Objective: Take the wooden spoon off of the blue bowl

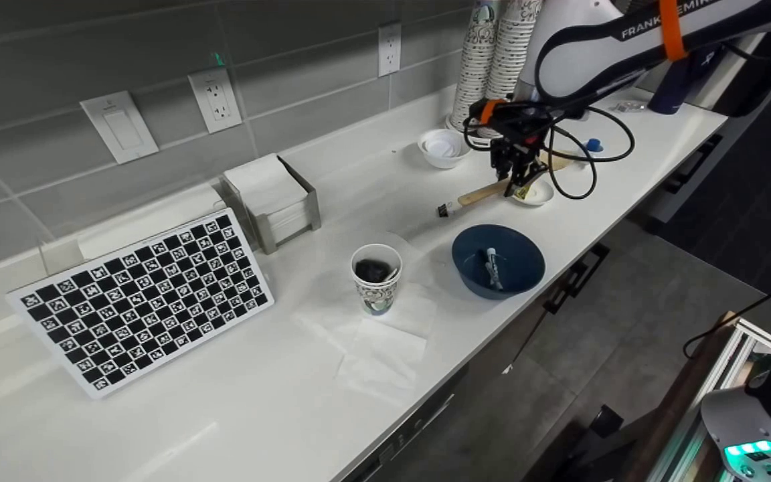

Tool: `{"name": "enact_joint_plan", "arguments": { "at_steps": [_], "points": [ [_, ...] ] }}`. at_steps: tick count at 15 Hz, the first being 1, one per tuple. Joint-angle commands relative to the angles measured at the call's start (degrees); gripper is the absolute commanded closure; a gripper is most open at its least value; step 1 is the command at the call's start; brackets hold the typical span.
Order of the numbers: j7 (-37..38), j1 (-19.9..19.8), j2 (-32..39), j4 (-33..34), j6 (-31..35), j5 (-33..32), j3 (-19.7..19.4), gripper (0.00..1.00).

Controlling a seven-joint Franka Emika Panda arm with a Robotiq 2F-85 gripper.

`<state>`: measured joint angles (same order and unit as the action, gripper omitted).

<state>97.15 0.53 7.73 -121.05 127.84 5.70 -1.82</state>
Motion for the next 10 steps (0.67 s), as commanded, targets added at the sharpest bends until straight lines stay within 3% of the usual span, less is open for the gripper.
{"name": "enact_joint_plan", "arguments": {
  "at_steps": [1, 2, 3, 4, 5, 10],
  "points": [
    [3.86, -3.15, 1.73, -3.27, 4.03, 0.02, -4.22, 0.94],
    [0.73, -2.23, 1.21, -1.68, 1.71, -0.04, -3.19, 0.94],
    [0.05, -2.97, 1.79, -2.07, 1.99, -0.06, -4.05, 0.76],
    [-0.34, -3.17, 2.01, -2.02, 2.0, -0.05, -4.22, 0.76],
    [-0.34, -3.03, 1.97, -1.92, 1.99, -0.05, -4.06, 0.94],
    [0.83, -4.98, 7.15, 2.07, 1.81, -1.14, -7.0, 0.94]
  ]
}}
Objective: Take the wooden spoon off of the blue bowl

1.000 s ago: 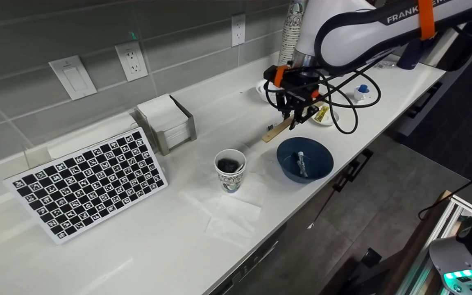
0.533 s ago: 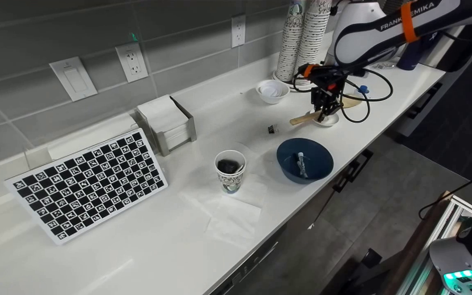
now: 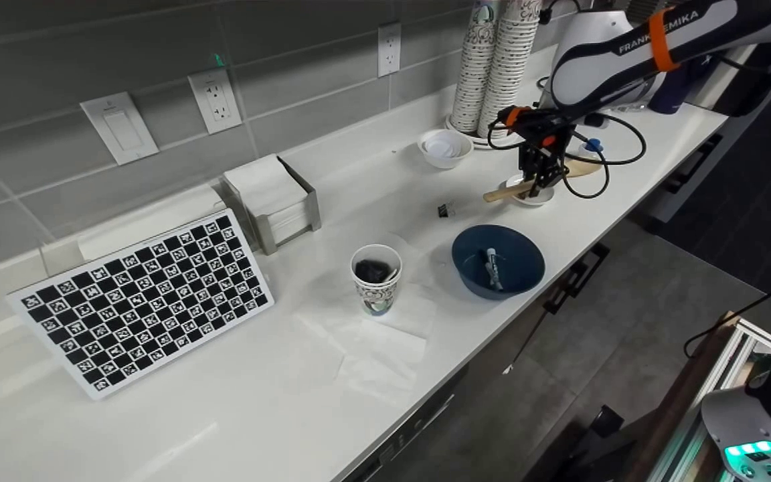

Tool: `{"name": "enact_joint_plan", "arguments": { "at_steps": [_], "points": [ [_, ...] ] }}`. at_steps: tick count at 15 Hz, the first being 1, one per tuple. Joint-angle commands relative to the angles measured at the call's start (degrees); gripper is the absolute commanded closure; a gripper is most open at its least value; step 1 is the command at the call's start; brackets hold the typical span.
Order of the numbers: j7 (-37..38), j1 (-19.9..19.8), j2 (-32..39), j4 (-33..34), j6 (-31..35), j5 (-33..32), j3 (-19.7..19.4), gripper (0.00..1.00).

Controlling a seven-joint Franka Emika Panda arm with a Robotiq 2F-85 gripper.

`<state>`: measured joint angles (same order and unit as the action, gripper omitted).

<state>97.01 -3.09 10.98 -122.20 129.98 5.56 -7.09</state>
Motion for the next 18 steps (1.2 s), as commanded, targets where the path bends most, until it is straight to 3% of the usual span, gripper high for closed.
{"name": "enact_joint_plan", "arguments": {
  "at_steps": [1, 10, 11, 12, 14, 18],
  "points": [
    [0.66, -1.88, 5.03, 3.9, -0.63, -0.22, -2.28, 0.94],
    [4.69, -3.01, 10.66, 10.88, -0.41, 3.2, -4.23, 0.94],
    [4.69, -2.93, 10.84, 11.45, -1.41, 2.65, -4.3, 0.81],
    [4.73, -2.82, 10.87, 11.57, -1.85, 2.09, -4.39, 0.51],
    [4.62, -2.76, 10.84, 11.88, -3.19, 1.8, -4.38, 0.51],
    [4.25, -2.97, 8.95, 11.43, -4.66, 2.53, -4.22, 0.24]
  ]
}}
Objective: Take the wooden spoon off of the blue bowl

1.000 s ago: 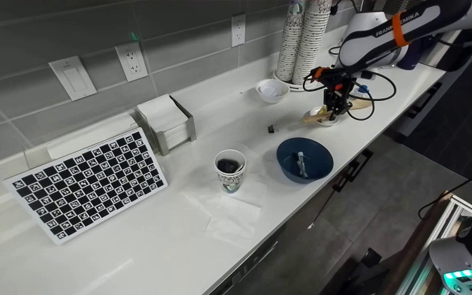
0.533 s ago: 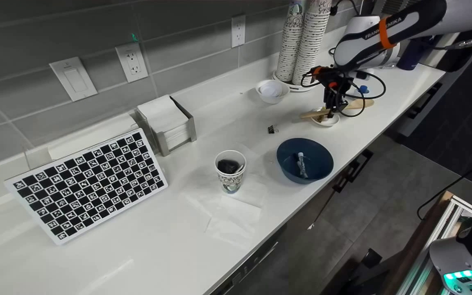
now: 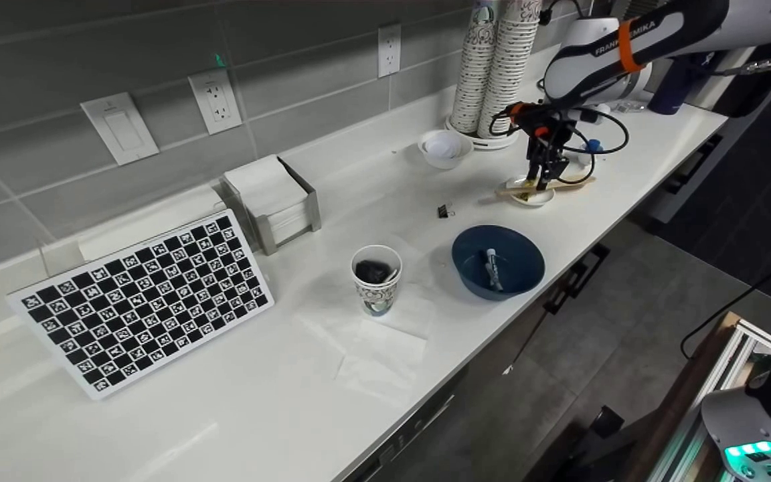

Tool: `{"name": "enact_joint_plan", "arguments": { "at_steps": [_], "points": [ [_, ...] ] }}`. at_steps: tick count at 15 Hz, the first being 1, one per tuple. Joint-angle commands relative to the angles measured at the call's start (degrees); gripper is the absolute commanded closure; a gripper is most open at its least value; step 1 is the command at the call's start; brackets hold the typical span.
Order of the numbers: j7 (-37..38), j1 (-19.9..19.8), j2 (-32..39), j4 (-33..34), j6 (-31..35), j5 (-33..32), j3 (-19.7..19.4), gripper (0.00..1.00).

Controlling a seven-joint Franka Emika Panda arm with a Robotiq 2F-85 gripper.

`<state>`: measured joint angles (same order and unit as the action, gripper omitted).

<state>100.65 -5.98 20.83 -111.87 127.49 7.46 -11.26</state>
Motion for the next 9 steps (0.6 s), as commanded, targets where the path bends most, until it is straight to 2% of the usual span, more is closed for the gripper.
{"name": "enact_joint_plan", "arguments": {
  "at_steps": [1, 3, 4, 8, 9],
  "points": [
    [0.47, -0.1, -2.13, 0.47, -1.99, 0.86, -0.01, 0.16],
    [-1.67, -0.38, -5.26, -1.18, -0.87, 2.34, 0.79, 0.04],
    [-3.8, -0.11, -7.09, -2.13, -0.12, 2.97, 1.68, 0.01],
    [-10.24, 2.98, -11.79, -4.21, -0.62, 1.89, 5.42, 0.0],
    [-7.75, 1.61, -8.26, -0.94, -0.61, 1.95, 3.92, 0.0]
  ]
}}
